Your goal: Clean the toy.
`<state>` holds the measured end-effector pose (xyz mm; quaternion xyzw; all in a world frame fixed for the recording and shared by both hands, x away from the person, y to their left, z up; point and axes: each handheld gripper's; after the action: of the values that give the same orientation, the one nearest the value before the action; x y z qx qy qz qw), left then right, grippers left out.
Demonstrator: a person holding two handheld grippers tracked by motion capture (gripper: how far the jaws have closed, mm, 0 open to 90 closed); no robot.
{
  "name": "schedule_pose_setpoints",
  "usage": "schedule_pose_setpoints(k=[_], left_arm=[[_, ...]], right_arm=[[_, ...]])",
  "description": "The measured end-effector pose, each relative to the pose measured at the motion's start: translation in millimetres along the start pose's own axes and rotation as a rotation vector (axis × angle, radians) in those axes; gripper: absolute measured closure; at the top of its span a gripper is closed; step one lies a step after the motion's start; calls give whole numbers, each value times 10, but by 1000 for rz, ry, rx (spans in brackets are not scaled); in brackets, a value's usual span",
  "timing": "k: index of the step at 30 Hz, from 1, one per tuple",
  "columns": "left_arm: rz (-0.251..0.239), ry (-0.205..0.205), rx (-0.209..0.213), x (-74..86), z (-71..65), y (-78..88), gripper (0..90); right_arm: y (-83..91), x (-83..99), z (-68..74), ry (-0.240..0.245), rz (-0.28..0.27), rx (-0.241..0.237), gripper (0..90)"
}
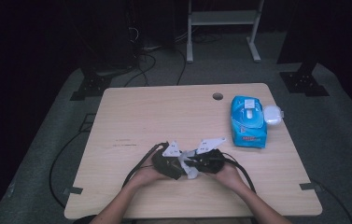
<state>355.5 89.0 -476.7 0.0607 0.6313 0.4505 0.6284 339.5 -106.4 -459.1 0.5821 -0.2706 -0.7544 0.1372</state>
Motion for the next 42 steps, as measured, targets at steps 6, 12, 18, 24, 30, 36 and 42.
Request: schedule_pose_setpoints(k=[6, 12, 18, 24, 30, 36, 42], left_arm=[[-6, 3, 4, 12, 7, 4, 236], [-4, -1, 1, 0, 1, -3, 236], [-9, 1, 3, 21, 11, 7, 236], [-13, -1, -1, -12, -13, -30, 237], [-10, -3, 0, 10, -3, -6, 237], [-16, -4, 1, 5, -4, -21, 238], [-11, -8, 0, 11, -2, -9, 237]], right_arm=[[111, -18, -92, -21, -18, 53, 824], [172, -85, -200, -63, -24, 73, 824], [-62, -177, -255, -82, 15, 18, 823], [96, -109, -319, -100, 23, 67, 824], [-62, -185, -207, -64, 34, 39, 824], [189, -68, -343, -109, 2, 91, 825], [476, 165, -480, -150, 21, 193, 826]])
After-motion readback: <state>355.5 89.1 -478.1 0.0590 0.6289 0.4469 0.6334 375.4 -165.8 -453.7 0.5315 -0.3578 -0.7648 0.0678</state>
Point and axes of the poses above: each handheld gripper's, and its own axes: y roughly backward along the jaws, x roughly out of its underside, z roughly to its left, and after that the axes turned 12 degrees about -x, right-handed
